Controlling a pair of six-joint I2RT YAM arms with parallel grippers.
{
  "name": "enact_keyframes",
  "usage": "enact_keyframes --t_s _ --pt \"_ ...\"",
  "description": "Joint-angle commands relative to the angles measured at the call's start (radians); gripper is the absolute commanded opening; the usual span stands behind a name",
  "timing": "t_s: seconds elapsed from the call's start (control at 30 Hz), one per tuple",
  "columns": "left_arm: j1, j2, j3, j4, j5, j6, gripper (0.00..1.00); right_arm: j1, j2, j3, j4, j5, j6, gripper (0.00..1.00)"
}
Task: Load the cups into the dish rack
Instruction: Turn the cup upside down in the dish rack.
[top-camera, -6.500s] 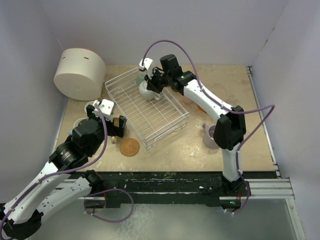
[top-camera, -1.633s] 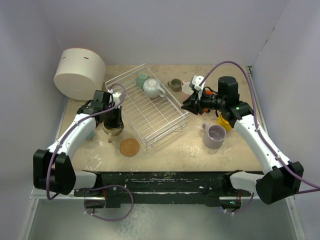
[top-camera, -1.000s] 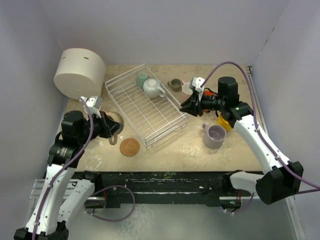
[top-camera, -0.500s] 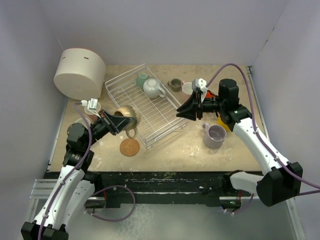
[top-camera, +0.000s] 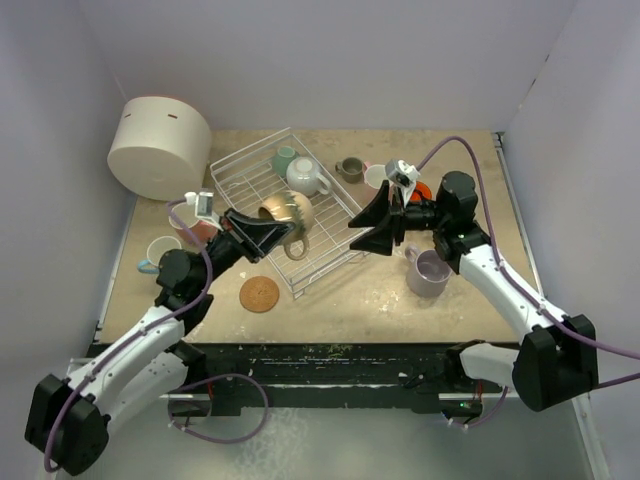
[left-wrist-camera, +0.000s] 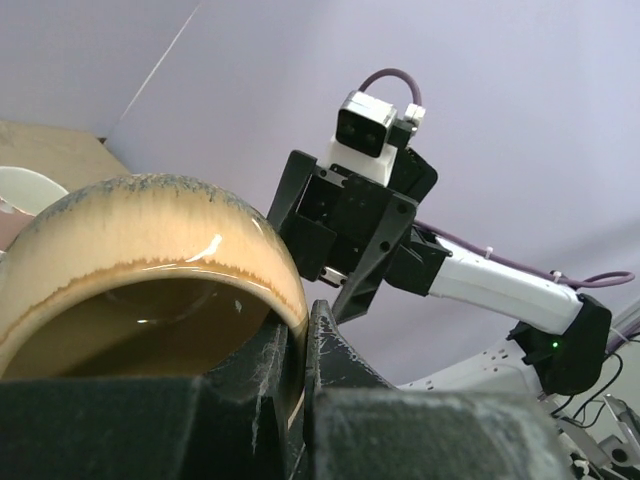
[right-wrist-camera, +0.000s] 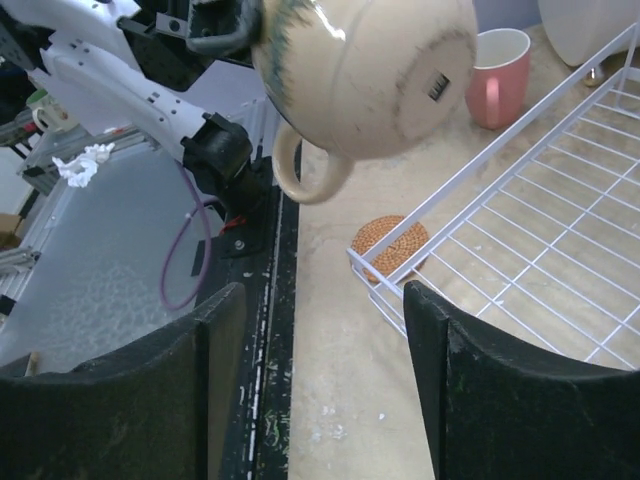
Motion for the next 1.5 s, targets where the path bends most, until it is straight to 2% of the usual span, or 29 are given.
enact_keyframes --t_s 0.0,0.23,0.5,0.6,0.7,1.13,1.47 --pt "-0.068 0.090 0.076 0.369 -0.102 0.059 0.00 -0.003 -0.014 -0.029 0.230 -0.016 0.166 0.72" --pt "-0.133 0.231 0.177 0.511 -0.111 0.103 0.00 0.000 -0.019 -0.096 0.410 0.043 0.316 0.86" --pt "-0.204 0.335 0.238 0.610 -0.133 0.120 0.00 0.000 -0.032 -0.160 0.634 0.121 0.538 0.87" --pt "-0.234 0.374 0.265 0.638 -0.138 0.132 0.00 0.001 -0.038 -0.176 0.720 0.132 0.624 0.93" --pt "-0.261 0.407 0.295 0.639 -0.140 0.149 0.00 0.008 -0.039 -0.187 0.789 0.132 0.681 0.94" --pt "-0.365 0.501 0.359 0.689 -0.167 0.170 0.00 0.023 -0.051 -0.225 0.941 0.179 0.811 1.00" --pt "-0.384 0.539 0.351 0.745 -0.184 0.156 0.00 0.025 -0.055 -0.250 1.001 0.200 0.837 0.97"
